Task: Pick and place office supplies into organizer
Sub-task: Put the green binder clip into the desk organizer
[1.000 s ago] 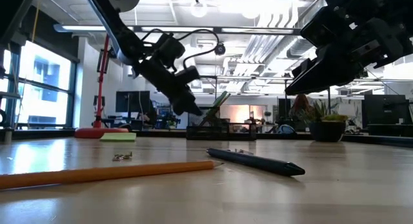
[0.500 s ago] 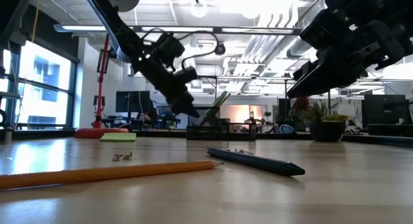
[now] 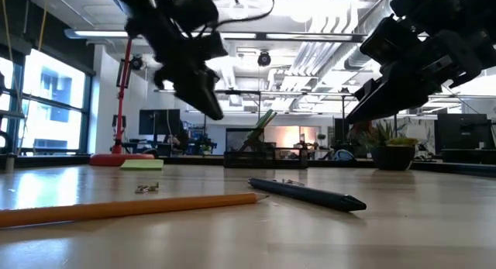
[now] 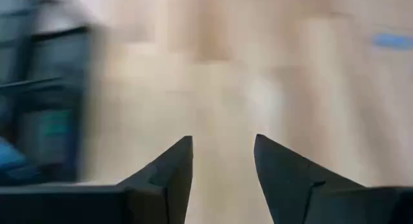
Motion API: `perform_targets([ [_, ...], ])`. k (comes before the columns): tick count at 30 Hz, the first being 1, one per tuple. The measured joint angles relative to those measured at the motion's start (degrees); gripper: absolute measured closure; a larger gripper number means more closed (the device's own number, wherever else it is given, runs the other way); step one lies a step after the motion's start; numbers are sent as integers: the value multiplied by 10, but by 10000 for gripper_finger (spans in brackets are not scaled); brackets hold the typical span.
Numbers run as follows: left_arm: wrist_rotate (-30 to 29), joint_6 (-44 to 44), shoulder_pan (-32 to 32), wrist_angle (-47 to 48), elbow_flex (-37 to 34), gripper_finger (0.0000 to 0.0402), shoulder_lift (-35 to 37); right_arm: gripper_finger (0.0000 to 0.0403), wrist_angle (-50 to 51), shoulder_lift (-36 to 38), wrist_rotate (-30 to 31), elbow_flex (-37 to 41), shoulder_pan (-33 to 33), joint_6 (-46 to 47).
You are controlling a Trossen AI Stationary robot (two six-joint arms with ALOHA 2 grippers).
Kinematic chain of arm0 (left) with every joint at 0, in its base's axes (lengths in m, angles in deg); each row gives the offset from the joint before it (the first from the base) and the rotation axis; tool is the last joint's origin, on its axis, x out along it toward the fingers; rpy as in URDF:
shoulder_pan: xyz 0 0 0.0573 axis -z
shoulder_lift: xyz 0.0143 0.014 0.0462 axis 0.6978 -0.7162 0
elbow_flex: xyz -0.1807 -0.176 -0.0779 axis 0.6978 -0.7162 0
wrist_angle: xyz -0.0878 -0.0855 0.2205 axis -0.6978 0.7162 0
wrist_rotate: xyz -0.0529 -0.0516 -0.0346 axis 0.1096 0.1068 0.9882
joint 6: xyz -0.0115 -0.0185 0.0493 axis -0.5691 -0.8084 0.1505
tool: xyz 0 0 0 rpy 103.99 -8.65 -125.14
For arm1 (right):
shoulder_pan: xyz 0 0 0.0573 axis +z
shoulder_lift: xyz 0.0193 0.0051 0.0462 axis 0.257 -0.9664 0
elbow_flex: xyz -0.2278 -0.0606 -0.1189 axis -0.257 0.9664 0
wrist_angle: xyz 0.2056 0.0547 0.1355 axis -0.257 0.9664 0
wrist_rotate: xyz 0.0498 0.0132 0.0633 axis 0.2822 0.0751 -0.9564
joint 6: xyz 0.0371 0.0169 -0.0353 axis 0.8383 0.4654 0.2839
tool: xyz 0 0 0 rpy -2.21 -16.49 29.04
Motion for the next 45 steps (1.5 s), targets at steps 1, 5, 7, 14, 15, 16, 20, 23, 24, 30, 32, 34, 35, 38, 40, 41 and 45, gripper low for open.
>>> perform_targets([
  [1,17,0,18,21,0,258,2,336,1,0,0,0,0,2],
  [5,39,2,98,91,-1,274,0,336,1,0,-1,0,0,4],
  [7,34,-18,138,106,-1,282,-6,336,0,0,-2,0,0,11],
  [14,23,-75,249,106,-1,305,-13,336,-8,0,1,0,0,32],
  [15,13,-73,261,101,0,308,-18,336,-9,0,3,0,0,32],
  [16,3,-65,273,99,0,311,-24,336,-11,0,10,0,0,32],
  [20,-10,16,311,96,-1,324,-45,336,-15,0,17,0,0,32],
  [23,-49,88,331,77,-1,331,-64,336,-20,0,17,0,0,32],
  [24,-56,113,335,66,-1,332,-70,336,-21,0,17,0,0,32],
  [30,-45,221,334,43,-1,321,-103,336,-23,0,18,0,0,32],
  [32,-45,247,328,48,-1,311,-115,336,-21,0,18,0,0,32],
  [34,-45,261,327,42,-1,300,-124,336,-21,-3,18,0,0,32],
  [35,-45,271,327,39,0,295,-129,336,-17,-3,18,0,0,32],
  [38,-50,294,324,34,0,281,-130,336,-15,-9,16,0,0,32],
  [40,-52,305,324,30,0,273,-130,336,-19,-14,14,0,0,32],
  [41,-52,309,324,26,0,270,-130,336,-17,-15,13,0,0,32],
  [45,-45,334,329,7,-1,264,-132,336,-16,-15,13,0,0,30],
])
